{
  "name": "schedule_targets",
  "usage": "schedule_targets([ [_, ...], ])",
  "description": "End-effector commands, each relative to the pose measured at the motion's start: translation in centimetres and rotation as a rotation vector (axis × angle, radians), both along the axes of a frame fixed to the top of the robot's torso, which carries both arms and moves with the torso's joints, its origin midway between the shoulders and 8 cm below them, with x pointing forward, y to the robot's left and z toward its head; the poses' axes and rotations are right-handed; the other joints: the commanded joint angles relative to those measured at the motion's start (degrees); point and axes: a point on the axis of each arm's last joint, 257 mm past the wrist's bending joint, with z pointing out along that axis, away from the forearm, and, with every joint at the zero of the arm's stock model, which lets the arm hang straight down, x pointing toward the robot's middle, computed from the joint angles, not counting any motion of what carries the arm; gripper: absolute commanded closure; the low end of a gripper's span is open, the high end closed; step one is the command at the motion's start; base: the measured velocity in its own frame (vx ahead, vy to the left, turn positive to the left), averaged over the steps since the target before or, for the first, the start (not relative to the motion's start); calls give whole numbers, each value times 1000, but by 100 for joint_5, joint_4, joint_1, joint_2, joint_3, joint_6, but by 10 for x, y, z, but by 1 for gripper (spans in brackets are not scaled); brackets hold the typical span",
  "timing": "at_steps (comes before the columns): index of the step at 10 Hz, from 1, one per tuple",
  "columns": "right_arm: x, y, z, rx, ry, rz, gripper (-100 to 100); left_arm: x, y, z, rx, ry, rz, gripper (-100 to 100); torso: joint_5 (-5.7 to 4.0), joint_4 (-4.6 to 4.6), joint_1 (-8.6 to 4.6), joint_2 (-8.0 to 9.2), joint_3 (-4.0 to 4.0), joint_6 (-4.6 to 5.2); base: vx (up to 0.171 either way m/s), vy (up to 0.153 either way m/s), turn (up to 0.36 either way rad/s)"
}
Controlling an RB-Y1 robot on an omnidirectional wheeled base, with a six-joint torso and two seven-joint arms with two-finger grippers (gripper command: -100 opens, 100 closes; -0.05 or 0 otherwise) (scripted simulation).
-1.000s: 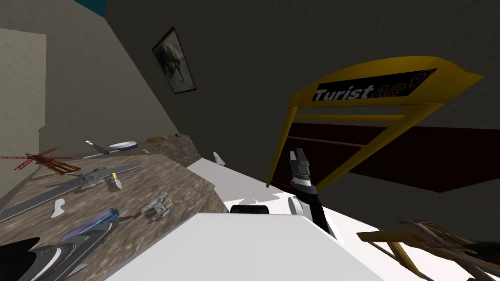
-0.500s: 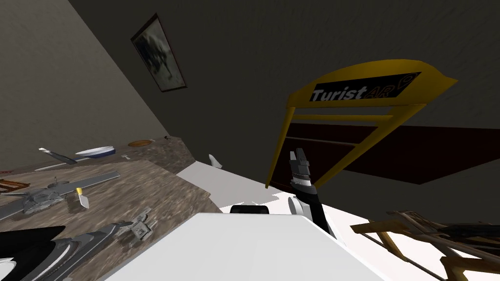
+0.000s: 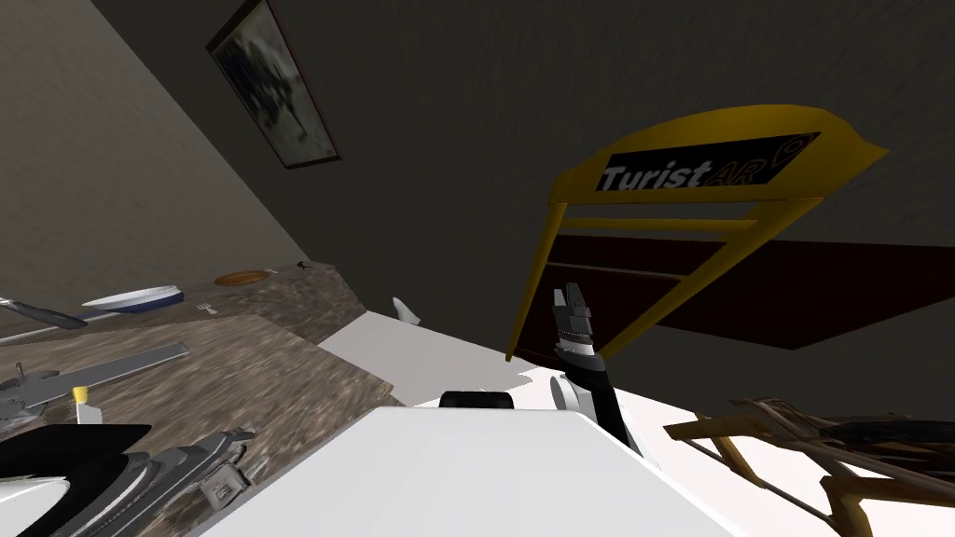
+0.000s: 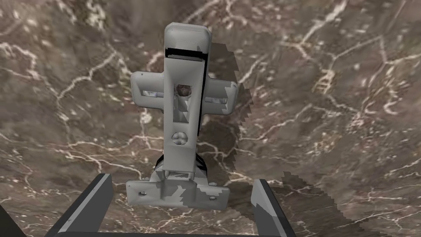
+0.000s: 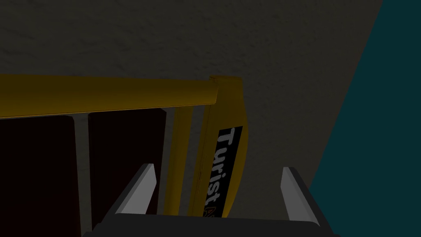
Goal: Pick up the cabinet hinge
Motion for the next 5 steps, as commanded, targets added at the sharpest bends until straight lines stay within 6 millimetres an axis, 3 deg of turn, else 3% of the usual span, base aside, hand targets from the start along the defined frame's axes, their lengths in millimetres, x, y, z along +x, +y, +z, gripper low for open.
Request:
schedule_targets([
  [1, 0, 0, 0, 0, 0, 0, 0, -7, 1, -5, 1, -1, 5, -100, 0, 0, 0, 0, 0, 0, 22, 8, -24],
  [5, 0, 0, 0, 0, 0, 0, 0, -20, 1, -14, 1, -3, 12, -100, 1, 0, 4, 0, 1, 0, 26, 10, -21],
])
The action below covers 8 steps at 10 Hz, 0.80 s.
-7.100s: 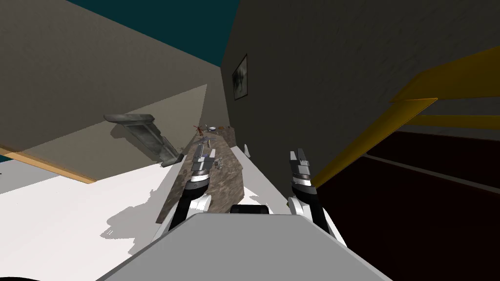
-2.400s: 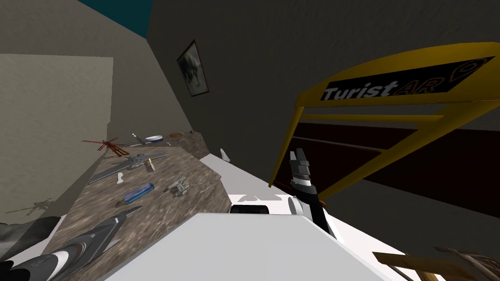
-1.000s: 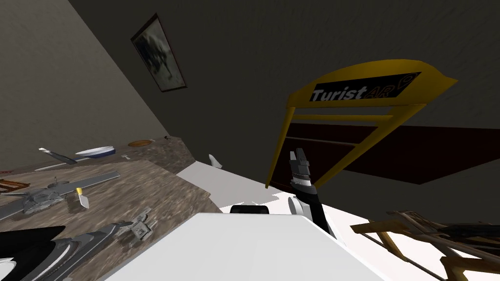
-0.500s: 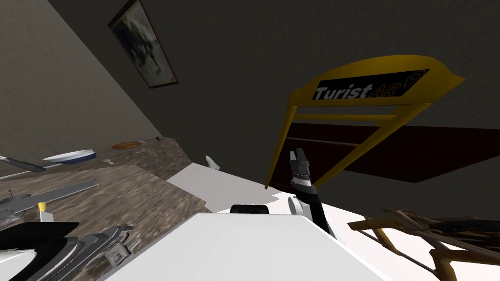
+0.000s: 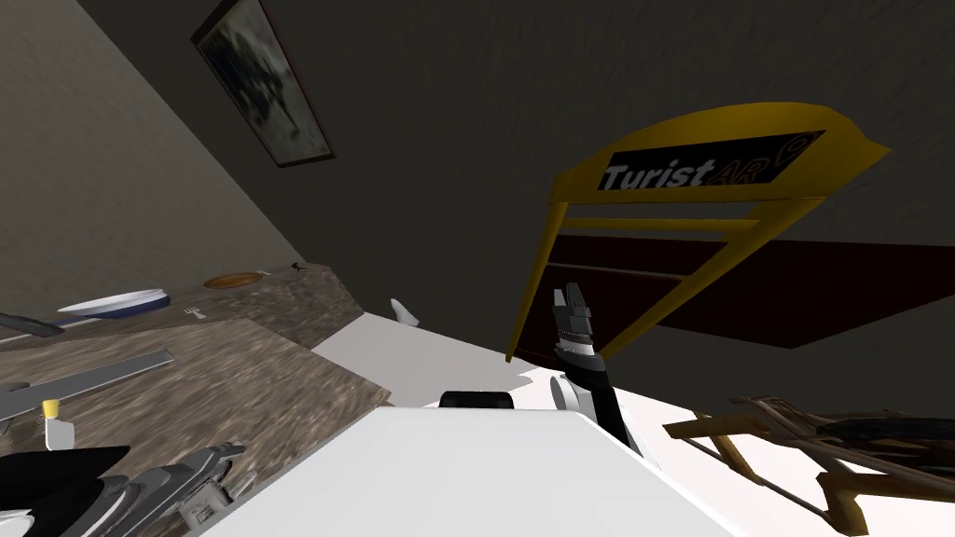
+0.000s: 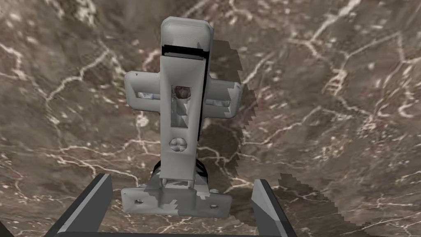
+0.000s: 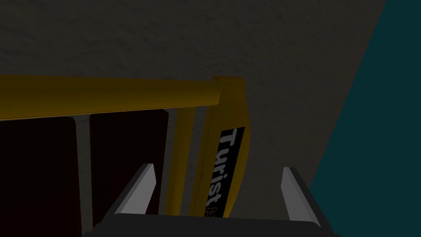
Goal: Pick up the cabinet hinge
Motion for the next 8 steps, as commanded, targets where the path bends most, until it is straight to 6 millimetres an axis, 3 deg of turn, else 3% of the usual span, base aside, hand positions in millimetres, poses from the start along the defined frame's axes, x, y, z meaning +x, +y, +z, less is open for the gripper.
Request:
schedule_targets([
  [1, 0, 0, 0, 0, 0, 0, 0, -5, -1, -4, 0, -1, 2, -100, 0, 0, 0, 0, 0, 0, 19, 10, -16],
  [4, 0, 0, 0, 0, 0, 0, 0, -12, -1, -10, -2, 0, 6, -100, 0, 0, 1, -1, 0, 0, 20, 9, -21],
  [5, 0, 0, 0, 0, 0, 0, 0, -12, -1, -10, -2, -1, 6, 100, -1, 0, -1, 2, 1, 0, 0, 0, 0],
  [8, 0, 0, 0, 0, 0, 0, 0, -12, 0, -10, -1, -1, 5, 100, 2, 4, -1, 11, 7, -1, 0, 0, 0],
])
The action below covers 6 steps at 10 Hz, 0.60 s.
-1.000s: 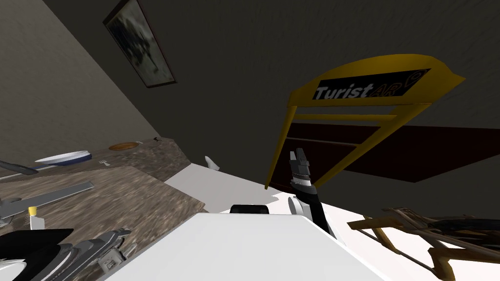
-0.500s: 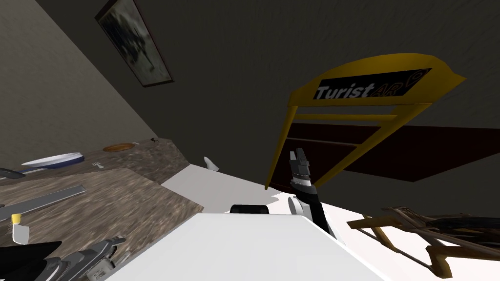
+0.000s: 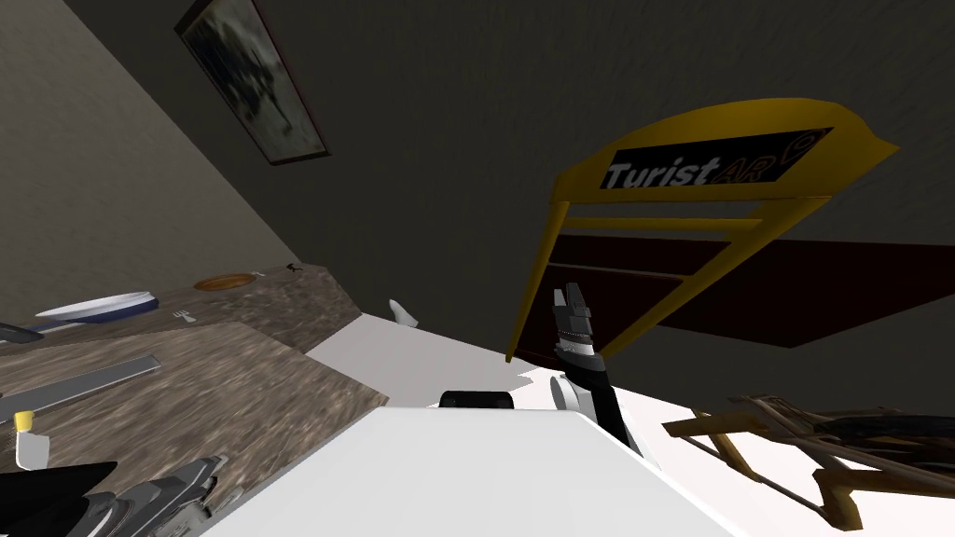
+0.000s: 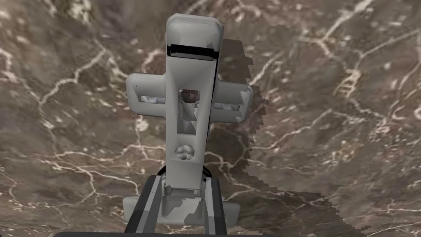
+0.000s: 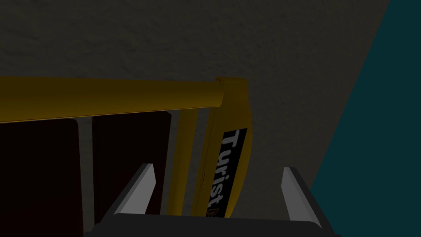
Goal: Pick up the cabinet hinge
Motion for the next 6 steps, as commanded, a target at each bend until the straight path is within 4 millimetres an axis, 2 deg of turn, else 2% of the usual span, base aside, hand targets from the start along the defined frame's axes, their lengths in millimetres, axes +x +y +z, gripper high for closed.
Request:
schedule_targets([
  [1, 0, 0, 0, 0, 0, 0, 0, 0, 0, 0, 0, 0, 0, 100, 0, 0, 0, 0, 0, 0, 0, 0, 0],
  [2, 0, 0, 0, 0, 0, 0, 0, 0, 0, 0, 0, 0, 0, 0, 0, 0, 0, 0, 0, 0, 0, 0, 0],
  [3, 0, 0, 0, 0, 0, 0, 0, 7, 0, 6, 1, 0, -3, 100, 0, 0, 0, 0, 0, 0, -19, -9, 41],
  [6, 0, 0, 0, 0, 0, 0, 0, 20, 0, 15, 1, 1, -9, 100, -4, 2, -9, 10, 6, -2, -32, -14, 30],
])
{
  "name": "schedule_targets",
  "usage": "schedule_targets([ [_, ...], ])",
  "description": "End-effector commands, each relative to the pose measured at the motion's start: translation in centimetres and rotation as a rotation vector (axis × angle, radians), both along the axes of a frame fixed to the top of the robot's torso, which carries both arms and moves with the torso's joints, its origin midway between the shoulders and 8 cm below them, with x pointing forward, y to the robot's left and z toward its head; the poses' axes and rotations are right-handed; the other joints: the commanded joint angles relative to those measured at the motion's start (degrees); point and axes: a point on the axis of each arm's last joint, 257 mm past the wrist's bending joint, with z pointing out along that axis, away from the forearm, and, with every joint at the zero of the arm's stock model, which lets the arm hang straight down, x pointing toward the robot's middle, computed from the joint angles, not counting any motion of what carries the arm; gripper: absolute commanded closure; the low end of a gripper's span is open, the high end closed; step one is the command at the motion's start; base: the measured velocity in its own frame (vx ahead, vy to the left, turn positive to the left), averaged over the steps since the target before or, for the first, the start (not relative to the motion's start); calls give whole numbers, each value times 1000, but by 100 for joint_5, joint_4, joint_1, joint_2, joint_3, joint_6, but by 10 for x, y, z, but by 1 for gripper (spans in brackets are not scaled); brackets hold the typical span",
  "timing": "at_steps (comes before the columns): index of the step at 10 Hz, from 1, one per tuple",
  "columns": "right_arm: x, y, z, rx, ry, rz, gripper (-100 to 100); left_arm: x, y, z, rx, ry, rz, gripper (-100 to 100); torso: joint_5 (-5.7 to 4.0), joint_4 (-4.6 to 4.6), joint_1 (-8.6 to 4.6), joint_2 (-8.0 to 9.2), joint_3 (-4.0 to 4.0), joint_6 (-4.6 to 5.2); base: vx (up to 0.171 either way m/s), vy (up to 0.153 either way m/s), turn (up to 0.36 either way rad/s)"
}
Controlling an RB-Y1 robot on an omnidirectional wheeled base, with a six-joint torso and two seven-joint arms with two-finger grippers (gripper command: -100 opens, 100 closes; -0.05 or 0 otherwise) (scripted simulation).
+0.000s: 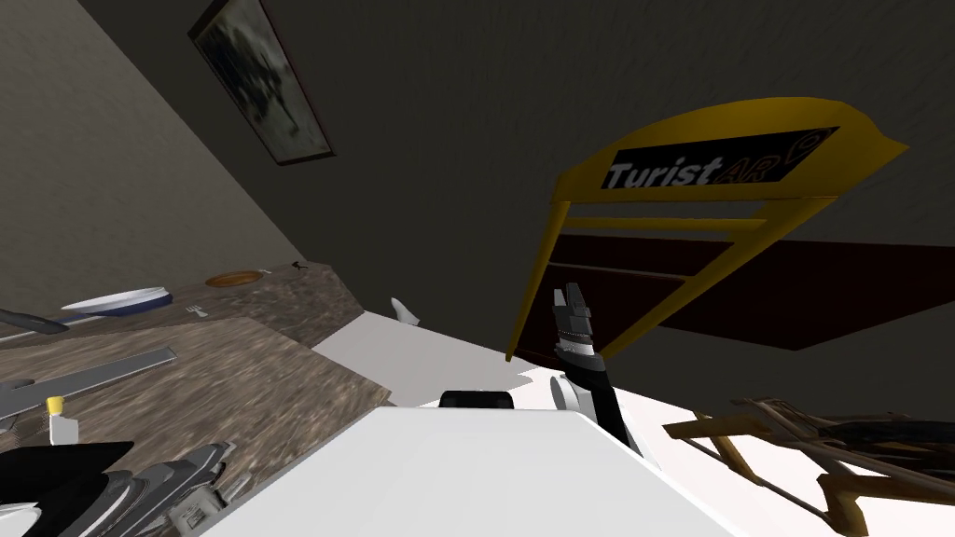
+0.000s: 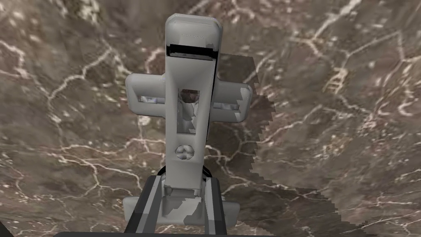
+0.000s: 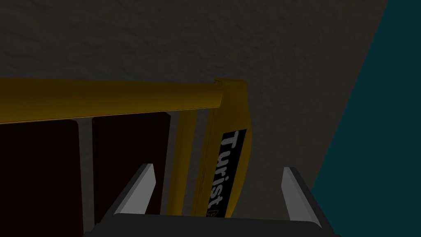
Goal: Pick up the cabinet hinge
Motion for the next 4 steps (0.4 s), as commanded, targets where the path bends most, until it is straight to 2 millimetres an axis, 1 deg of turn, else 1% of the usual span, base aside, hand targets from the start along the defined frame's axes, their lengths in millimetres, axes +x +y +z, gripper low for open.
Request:
schedule_targets([
  [1, 0, 0, 0, 0, 0, 0, 0, 7, -1, 5, 0, 2, -5, 100, 0, 0, 0, 0, 0, 0, -32, -17, 25],
  [2, 0, 0, 0, 0, 0, 0, 0, 11, -1, 7, -1, 2, -7, 100, -1, 0, -2, 0, 0, 0, -27, -10, 18],
  [3, 0, 0, 0, 0, 0, 0, 0, 8, -1, 7, 0, 1, -7, 100, -1, 0, -1, -1, -1, 1, -11, -4, 1],
  [4, 0, 0, 0, 0, 0, 0, 0, 9, -1, 7, 0, 2, -6, 0, 1, -1, 3, -5, -3, 0, 0, 0, 0],
])
